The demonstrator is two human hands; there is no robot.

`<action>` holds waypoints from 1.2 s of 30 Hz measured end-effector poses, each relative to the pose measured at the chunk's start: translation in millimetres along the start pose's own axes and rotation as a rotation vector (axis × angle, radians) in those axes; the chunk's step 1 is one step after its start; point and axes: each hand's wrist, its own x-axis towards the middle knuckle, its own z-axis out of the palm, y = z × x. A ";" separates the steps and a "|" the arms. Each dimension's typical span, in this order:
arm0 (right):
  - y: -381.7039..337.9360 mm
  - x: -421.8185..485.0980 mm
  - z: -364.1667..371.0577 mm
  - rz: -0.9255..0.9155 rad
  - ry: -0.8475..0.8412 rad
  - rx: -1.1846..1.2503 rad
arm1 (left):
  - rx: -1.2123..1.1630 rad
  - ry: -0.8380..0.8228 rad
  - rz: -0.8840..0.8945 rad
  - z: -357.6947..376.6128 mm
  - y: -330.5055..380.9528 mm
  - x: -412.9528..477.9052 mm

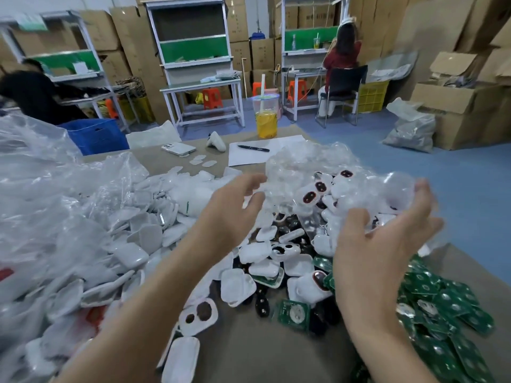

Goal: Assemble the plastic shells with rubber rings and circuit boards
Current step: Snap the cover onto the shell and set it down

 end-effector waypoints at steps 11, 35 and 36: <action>20.0 -50.1 28.4 -0.535 -0.834 -0.647 | 0.683 -0.057 -0.034 -13.2 -40.4 -131.2; 19.3 -41.1 23.9 -0.434 -0.701 -0.525 | 0.577 0.384 -0.101 -26.2 -61.7 -127.2; 19.5 -41.0 23.4 -0.433 -0.687 -0.494 | 0.582 0.370 -0.100 -25.7 -62.7 -126.8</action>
